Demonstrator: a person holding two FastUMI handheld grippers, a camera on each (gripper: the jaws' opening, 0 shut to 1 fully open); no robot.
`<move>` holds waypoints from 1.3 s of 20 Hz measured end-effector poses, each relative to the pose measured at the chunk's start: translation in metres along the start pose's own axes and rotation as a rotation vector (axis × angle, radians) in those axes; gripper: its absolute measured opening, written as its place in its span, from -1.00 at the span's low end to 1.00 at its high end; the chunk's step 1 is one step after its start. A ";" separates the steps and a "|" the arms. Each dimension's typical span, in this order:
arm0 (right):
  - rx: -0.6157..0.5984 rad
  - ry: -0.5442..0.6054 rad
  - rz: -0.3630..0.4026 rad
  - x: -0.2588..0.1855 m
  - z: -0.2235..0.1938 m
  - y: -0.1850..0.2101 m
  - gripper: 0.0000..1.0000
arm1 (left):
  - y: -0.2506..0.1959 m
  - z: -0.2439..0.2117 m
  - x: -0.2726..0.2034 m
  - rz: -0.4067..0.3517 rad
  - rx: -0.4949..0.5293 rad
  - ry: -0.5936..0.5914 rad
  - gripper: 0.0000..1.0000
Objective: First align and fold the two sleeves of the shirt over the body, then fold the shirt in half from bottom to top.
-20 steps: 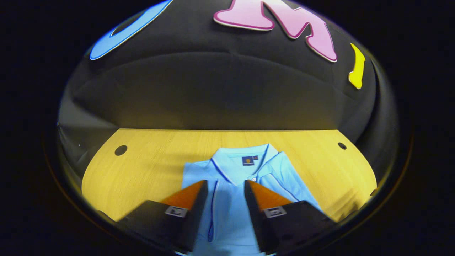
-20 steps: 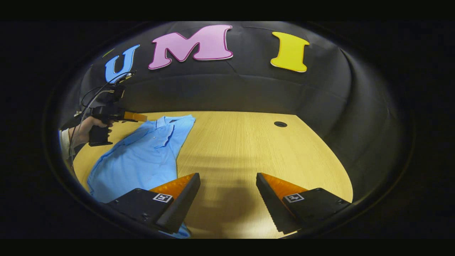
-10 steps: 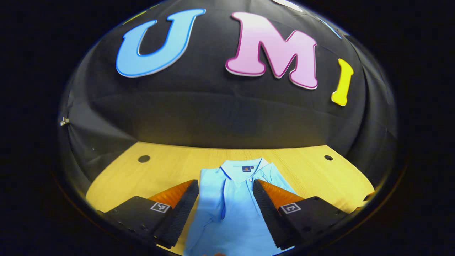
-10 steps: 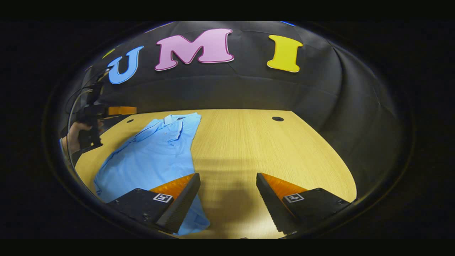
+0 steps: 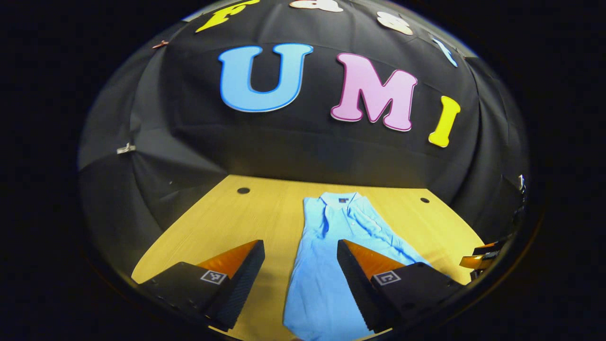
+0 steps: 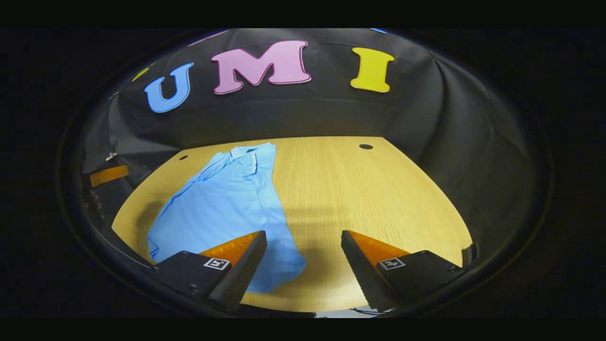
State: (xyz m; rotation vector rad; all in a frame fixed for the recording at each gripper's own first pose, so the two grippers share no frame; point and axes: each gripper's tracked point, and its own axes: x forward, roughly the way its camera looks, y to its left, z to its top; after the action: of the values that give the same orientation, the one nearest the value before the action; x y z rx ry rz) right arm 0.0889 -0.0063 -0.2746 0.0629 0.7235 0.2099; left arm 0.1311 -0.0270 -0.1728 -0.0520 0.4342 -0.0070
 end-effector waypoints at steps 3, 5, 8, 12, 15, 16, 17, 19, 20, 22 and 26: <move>-0.011 0.088 -0.023 -0.013 -0.034 0.005 0.95 | 0.013 -0.051 -0.028 0.021 -0.033 0.098 0.94; 0.029 0.123 -0.030 -0.017 -0.050 0.009 0.95 | 0.015 -0.096 -0.040 0.030 -0.032 0.192 0.94; 0.104 0.186 -0.037 -0.007 -0.076 0.012 0.95 | -0.004 -0.155 -0.051 0.003 -0.038 0.319 0.94; 0.136 0.207 -0.056 0.017 -0.091 0.012 0.95 | -0.014 -0.200 -0.049 0.018 0.058 0.408 0.94; 0.080 0.199 -0.068 0.029 -0.093 0.014 0.84 | -0.010 -0.214 -0.047 0.059 0.015 0.466 0.94; 0.061 0.205 -0.068 0.030 -0.094 0.015 0.84 | -0.008 -0.212 -0.044 0.068 0.017 0.458 0.95; 0.043 0.211 -0.072 0.032 -0.095 0.017 0.96 | -0.009 -0.212 -0.040 0.059 0.024 0.461 0.96; -0.009 0.214 -0.061 0.035 -0.094 0.021 0.98 | -0.012 -0.214 -0.037 0.040 0.084 0.481 0.97; -0.013 0.226 -0.051 0.036 -0.094 0.025 0.99 | -0.018 -0.212 -0.035 0.013 0.105 0.479 0.98; -0.014 0.236 -0.046 0.039 -0.093 0.031 0.69 | -0.027 -0.210 -0.032 -0.019 0.126 0.488 0.81; -0.020 0.250 -0.019 0.041 -0.092 0.048 -0.22 | -0.043 -0.206 -0.025 -0.059 0.117 0.487 0.15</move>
State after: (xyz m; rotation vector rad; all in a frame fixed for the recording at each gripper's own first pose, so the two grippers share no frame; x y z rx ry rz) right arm 0.0502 0.0481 -0.3638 0.0107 0.9709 0.2087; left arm 0.0215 -0.0792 -0.3468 0.0544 0.9182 -0.1043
